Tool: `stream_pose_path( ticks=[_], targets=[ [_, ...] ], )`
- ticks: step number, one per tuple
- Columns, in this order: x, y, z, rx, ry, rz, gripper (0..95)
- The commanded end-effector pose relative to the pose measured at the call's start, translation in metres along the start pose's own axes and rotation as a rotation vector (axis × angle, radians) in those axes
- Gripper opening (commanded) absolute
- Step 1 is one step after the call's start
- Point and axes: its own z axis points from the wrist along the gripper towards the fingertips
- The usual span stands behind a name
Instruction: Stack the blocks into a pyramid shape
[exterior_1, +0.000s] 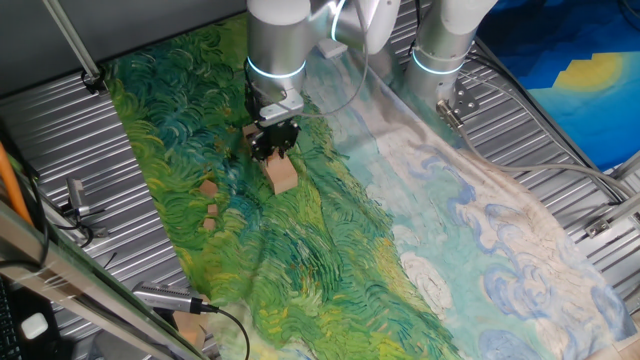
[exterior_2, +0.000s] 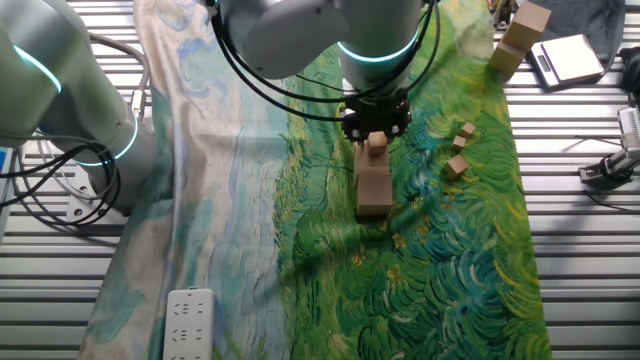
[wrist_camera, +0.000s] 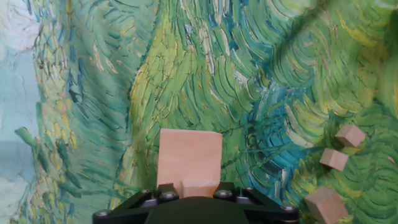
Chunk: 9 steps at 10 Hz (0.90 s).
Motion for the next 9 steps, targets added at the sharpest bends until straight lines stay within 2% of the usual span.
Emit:
stream_pose_path(
  ticks=[1, 3, 4, 7, 9],
  targets=[
    [-0.001, 0.001, -0.002, -0.005, -0.015, -0.005, 57.0],
    [-0.002, 0.005, -0.009, -0.023, -0.027, 0.012, 57.0],
    [-0.005, 0.007, -0.016, -0.035, -0.02, 0.028, 76.0],
    [-0.016, 0.004, -0.026, -0.046, -0.013, 0.053, 76.0],
    [-0.035, -0.011, -0.023, -0.052, -0.013, 0.069, 76.0]
  ],
)
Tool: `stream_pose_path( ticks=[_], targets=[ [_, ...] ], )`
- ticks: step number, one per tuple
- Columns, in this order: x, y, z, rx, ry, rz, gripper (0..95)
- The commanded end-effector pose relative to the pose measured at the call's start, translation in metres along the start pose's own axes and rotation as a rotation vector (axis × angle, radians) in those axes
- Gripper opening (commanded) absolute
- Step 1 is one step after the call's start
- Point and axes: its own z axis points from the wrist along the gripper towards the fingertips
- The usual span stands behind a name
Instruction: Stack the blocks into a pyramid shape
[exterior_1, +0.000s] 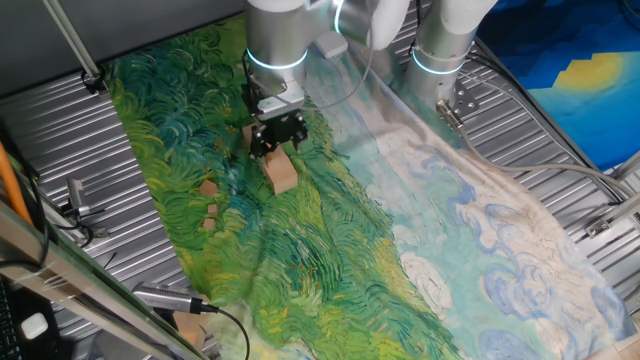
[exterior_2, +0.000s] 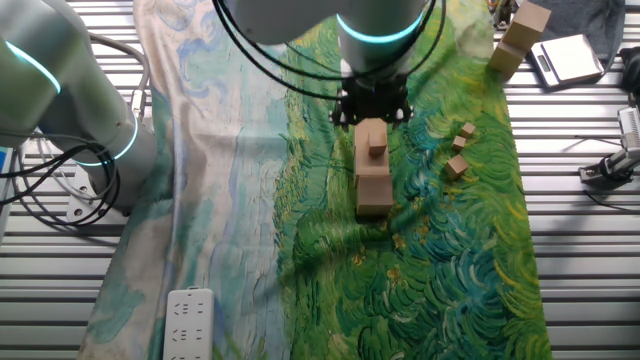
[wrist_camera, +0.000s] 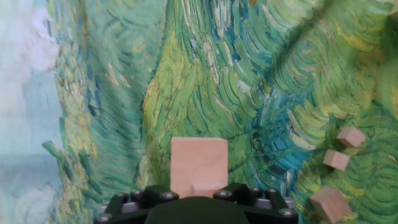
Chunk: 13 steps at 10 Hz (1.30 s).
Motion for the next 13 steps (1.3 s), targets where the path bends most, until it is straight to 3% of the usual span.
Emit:
stream_pose_path(
  ticks=[1, 2, 5, 6, 9, 13],
  targets=[
    [-0.021, -0.02, 0.011, -0.004, 0.005, 0.013, 76.0],
    [-0.033, -0.03, 0.016, -0.004, 0.008, 0.022, 57.0],
    [-0.049, -0.051, 0.024, -0.003, 0.014, 0.043, 57.0],
    [-0.056, -0.062, 0.025, 0.001, 0.028, 0.059, 0.0],
    [-0.072, -0.094, 0.031, -0.001, 0.067, 0.055, 0.0],
    [-0.069, -0.125, 0.051, -0.007, 0.064, 0.028, 0.0]
  ],
)
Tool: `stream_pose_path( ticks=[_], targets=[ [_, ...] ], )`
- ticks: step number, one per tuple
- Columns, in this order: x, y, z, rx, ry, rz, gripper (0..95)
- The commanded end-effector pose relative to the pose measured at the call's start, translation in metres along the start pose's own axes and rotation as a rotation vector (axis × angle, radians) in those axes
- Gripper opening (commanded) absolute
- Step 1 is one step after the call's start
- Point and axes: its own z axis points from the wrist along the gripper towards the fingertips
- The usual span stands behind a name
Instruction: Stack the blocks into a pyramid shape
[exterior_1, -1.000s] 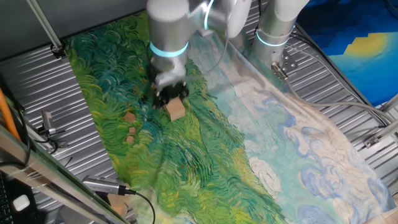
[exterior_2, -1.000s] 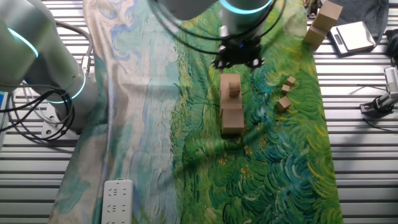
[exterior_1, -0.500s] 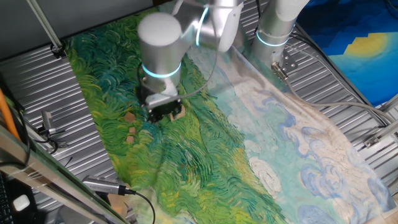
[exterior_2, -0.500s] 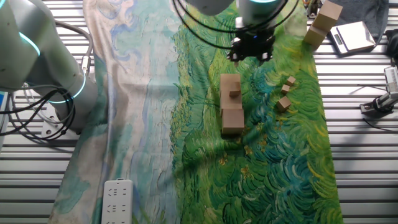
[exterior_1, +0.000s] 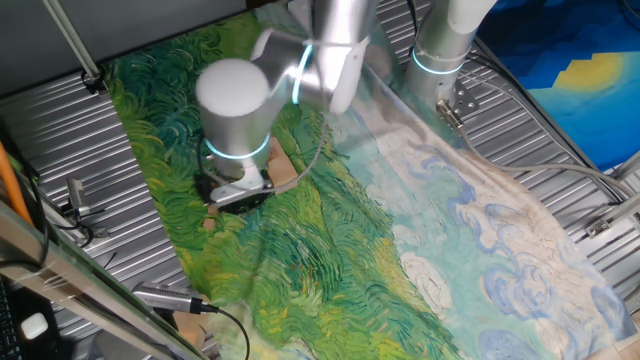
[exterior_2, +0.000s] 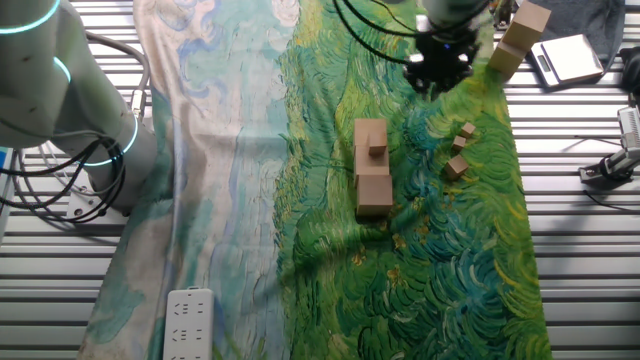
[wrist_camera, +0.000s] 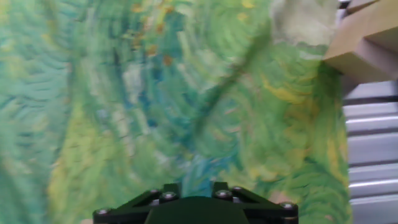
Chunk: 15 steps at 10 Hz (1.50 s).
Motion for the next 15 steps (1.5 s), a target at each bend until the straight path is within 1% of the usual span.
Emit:
stream_pose_path(
  ticks=[1, 3, 6, 8, 9, 11, 12, 15],
  targets=[
    [-0.001, -0.007, 0.004, -0.004, -0.001, -0.001, 0.0],
    [0.003, -0.009, 0.006, -0.004, 0.0, 0.004, 0.0],
    [0.02, -0.008, 0.006, -0.004, -0.002, -0.013, 0.0],
    [0.036, -0.009, 0.007, -0.004, -0.002, -0.032, 0.0],
    [0.043, -0.012, 0.008, -0.004, -0.005, -0.046, 0.0],
    [0.051, -0.016, 0.007, -0.004, -0.006, -0.064, 0.0],
    [0.055, -0.018, 0.005, -0.004, -0.005, -0.079, 19.0],
    [0.061, -0.02, 0.007, -0.003, -0.009, -0.101, 19.0]
  ],
)
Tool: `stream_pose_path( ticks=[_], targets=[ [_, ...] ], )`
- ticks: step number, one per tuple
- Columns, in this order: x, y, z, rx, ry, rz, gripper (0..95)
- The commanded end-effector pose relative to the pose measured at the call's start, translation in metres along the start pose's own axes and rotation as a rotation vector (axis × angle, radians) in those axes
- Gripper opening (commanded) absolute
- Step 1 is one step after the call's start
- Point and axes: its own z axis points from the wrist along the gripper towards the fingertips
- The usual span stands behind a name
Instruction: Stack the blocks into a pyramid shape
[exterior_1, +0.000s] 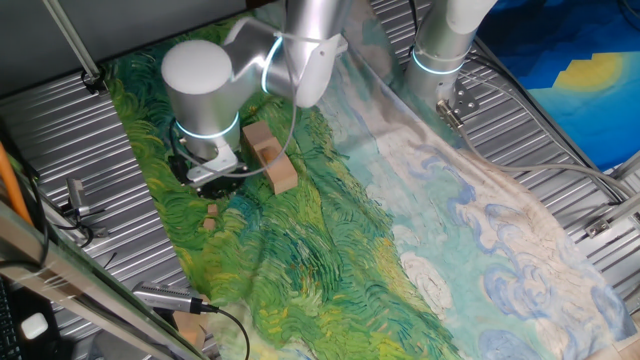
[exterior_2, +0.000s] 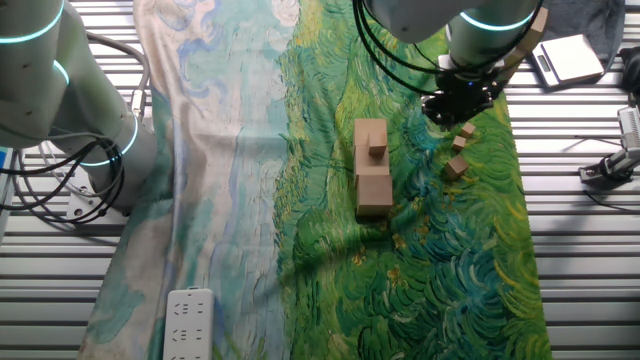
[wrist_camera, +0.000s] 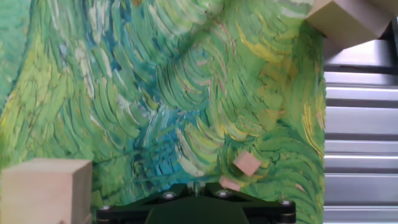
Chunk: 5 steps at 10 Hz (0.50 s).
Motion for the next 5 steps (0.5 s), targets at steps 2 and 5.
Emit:
stream_pose_path(
  ticks=[2, 5],
  targets=[
    [0.0061, -0.0022, 0.0046, 0.001, 0.0, -0.016, 19.0],
    [0.012, 0.0011, 0.0024, 0.003, 0.002, -0.035, 19.0]
  ],
)
